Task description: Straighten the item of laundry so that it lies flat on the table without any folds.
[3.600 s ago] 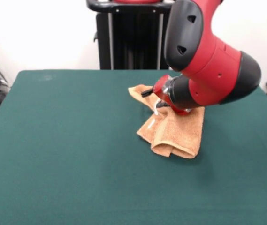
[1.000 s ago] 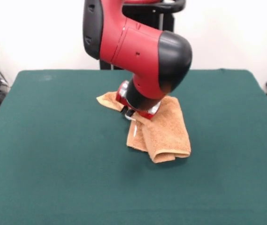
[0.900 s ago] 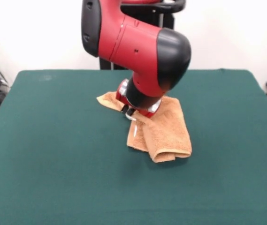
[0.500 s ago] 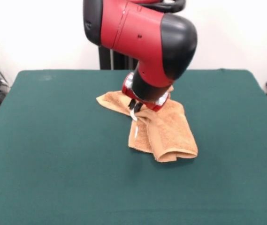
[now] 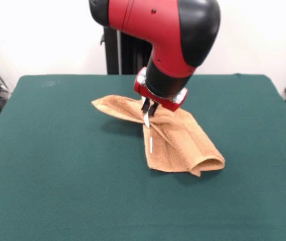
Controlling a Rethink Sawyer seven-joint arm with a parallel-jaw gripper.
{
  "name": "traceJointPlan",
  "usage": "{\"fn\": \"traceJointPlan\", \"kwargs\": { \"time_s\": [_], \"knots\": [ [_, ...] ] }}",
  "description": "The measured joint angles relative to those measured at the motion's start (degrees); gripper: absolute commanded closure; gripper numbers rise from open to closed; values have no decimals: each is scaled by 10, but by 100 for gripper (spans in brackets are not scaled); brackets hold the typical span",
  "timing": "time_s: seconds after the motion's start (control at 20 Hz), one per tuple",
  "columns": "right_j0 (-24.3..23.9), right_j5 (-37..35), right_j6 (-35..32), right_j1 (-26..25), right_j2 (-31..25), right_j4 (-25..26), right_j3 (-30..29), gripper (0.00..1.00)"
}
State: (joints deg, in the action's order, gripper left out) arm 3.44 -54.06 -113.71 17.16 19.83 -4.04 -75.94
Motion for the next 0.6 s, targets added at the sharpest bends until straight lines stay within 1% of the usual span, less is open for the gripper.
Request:
{"fn": "traceJointPlan", "kwargs": {
  "time_s": [0.3, 0.6],
  "knots": [
    [-2, -9, 0, 25, -4, 0, 0, 100],
    [-4, -57, 0, 50, -14, 0, 1, 100]
  ]
}}
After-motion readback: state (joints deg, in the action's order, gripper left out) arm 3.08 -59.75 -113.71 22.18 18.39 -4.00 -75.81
